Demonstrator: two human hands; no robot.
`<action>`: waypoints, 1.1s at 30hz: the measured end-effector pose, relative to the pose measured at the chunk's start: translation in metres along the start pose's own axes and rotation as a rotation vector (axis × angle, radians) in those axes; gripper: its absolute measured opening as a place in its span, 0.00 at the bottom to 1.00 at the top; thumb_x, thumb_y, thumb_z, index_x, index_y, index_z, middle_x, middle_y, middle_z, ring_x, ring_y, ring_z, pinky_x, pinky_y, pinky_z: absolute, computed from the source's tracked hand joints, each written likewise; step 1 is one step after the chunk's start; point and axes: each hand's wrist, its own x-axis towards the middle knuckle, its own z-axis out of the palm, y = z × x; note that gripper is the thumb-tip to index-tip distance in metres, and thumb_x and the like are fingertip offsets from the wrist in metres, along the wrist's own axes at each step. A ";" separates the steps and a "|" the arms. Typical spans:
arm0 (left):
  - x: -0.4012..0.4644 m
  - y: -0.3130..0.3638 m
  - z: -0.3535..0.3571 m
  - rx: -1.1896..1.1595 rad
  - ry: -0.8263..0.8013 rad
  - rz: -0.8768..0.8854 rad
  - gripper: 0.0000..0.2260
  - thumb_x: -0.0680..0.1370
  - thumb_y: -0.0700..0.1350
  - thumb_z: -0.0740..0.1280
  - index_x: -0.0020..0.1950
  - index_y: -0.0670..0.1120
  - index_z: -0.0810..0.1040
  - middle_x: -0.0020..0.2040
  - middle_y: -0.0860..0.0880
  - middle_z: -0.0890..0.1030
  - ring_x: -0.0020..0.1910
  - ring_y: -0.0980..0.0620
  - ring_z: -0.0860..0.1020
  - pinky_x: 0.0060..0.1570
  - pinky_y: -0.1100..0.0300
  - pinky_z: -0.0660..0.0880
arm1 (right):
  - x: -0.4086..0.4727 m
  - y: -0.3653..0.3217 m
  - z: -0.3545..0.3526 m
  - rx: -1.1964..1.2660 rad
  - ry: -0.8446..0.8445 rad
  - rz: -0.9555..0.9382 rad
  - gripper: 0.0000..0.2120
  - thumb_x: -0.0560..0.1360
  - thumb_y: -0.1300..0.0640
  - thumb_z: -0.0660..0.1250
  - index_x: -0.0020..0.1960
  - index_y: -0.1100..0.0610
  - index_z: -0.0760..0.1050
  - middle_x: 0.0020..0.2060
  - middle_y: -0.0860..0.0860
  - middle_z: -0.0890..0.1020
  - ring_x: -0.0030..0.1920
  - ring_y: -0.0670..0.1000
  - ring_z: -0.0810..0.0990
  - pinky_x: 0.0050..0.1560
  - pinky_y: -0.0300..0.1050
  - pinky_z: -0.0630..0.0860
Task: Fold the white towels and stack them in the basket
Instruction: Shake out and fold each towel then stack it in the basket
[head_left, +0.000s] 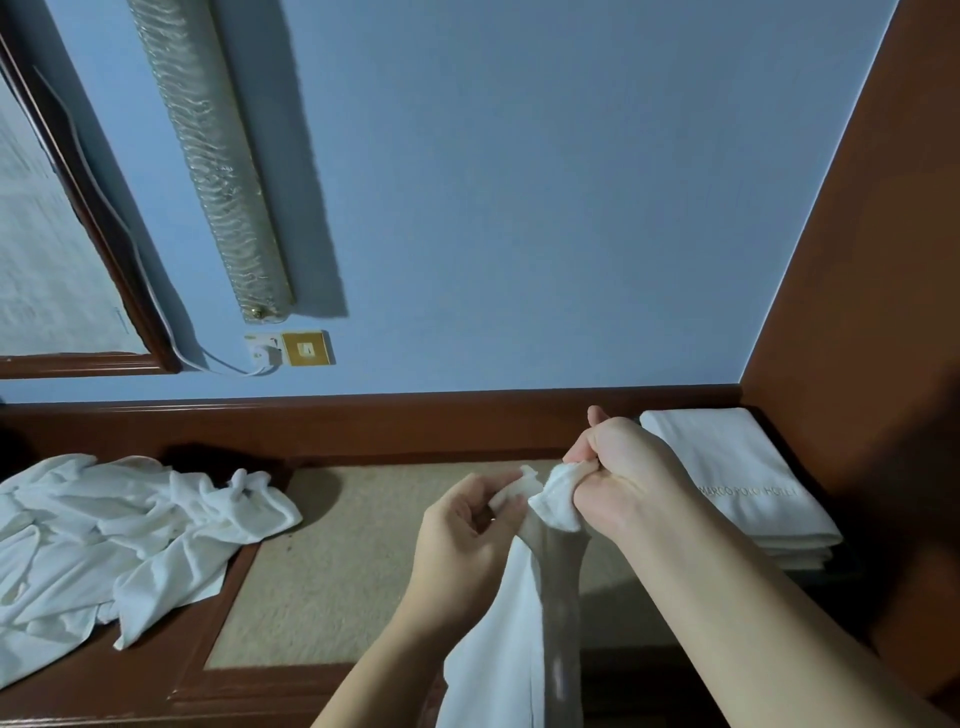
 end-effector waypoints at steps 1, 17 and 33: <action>-0.001 0.000 0.003 -0.027 -0.014 0.010 0.08 0.81 0.38 0.72 0.58 0.46 0.82 0.45 0.47 0.87 0.41 0.45 0.85 0.40 0.52 0.82 | 0.000 0.001 0.001 0.031 -0.001 -0.006 0.22 0.72 0.81 0.58 0.31 0.59 0.76 0.38 0.43 0.78 0.32 0.43 0.74 0.28 0.36 0.69; 0.004 -0.008 0.001 0.137 0.036 0.103 0.07 0.78 0.52 0.76 0.44 0.50 0.83 0.37 0.37 0.82 0.34 0.35 0.76 0.35 0.40 0.74 | 0.002 0.017 -0.006 0.026 -0.159 -0.125 0.22 0.72 0.80 0.58 0.47 0.59 0.83 0.48 0.55 0.78 0.46 0.53 0.78 0.47 0.45 0.81; 0.044 0.074 -0.058 0.414 -0.440 -0.017 0.10 0.73 0.31 0.74 0.37 0.41 0.76 0.28 0.48 0.74 0.29 0.52 0.67 0.30 0.60 0.66 | 0.002 0.027 -0.041 -0.919 -0.664 -0.756 0.17 0.66 0.35 0.79 0.46 0.44 0.81 0.48 0.37 0.84 0.48 0.38 0.81 0.56 0.43 0.79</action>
